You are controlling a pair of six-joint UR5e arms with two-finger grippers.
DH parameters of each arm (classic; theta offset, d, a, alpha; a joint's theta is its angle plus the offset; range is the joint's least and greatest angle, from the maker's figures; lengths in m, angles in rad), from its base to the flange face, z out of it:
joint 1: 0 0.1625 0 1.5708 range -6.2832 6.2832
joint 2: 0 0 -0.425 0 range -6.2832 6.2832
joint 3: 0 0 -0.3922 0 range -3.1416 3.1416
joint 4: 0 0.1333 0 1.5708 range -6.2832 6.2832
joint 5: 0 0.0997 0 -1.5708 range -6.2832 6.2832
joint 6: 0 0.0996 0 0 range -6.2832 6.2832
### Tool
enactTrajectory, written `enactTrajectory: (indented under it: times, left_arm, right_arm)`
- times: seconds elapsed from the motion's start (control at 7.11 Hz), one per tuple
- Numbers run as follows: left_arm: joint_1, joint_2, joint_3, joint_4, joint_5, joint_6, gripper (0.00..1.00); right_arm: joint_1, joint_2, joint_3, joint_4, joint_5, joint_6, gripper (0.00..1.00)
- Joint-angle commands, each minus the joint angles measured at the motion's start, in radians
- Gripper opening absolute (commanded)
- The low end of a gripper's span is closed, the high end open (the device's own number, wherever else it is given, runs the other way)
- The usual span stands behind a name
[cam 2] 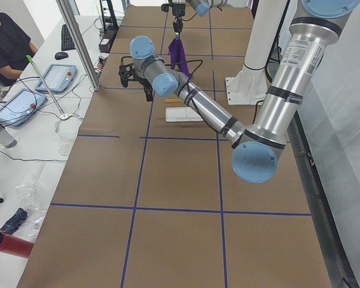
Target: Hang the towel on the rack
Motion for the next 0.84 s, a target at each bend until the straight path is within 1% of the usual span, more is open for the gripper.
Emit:
enactTrajectory:
  times: [0.0, 0.14, 0.28, 0.42, 0.56, 0.7]
  left_arm:
    - [0.160, -0.084, 0.007, -0.213, 0.004, -0.386, 1.00]
    - [0.211, -0.133, 0.018, -0.255, 0.041, -0.553, 1.00]
    - [0.307, -0.190, 0.023, -0.266, 0.100, -0.714, 1.00]
    - [0.337, -0.222, 0.050, -0.339, 0.116, -0.777, 1.00]
    - [0.361, -0.267, 0.116, -0.381, 0.136, -0.794, 0.97]
    - [0.398, -0.320, 0.150, -0.380, 0.218, -0.809, 0.88]
  right_arm:
    - [-0.037, 0.034, 0.008, 0.000, -0.020, 0.035, 0.00]
    - [-0.051, 0.043, 0.008, 0.000, -0.025, 0.045, 0.00]
    - [-0.077, 0.062, 0.010, 0.000, -0.062, 0.054, 0.00]
    - [-0.098, 0.063, 0.016, 0.000, -0.086, 0.056, 0.00]
    - [-0.109, 0.066, 0.022, 0.000, -0.090, 0.057, 0.00]
    - [-0.123, 0.068, 0.023, 0.000, -0.105, 0.063, 0.00]
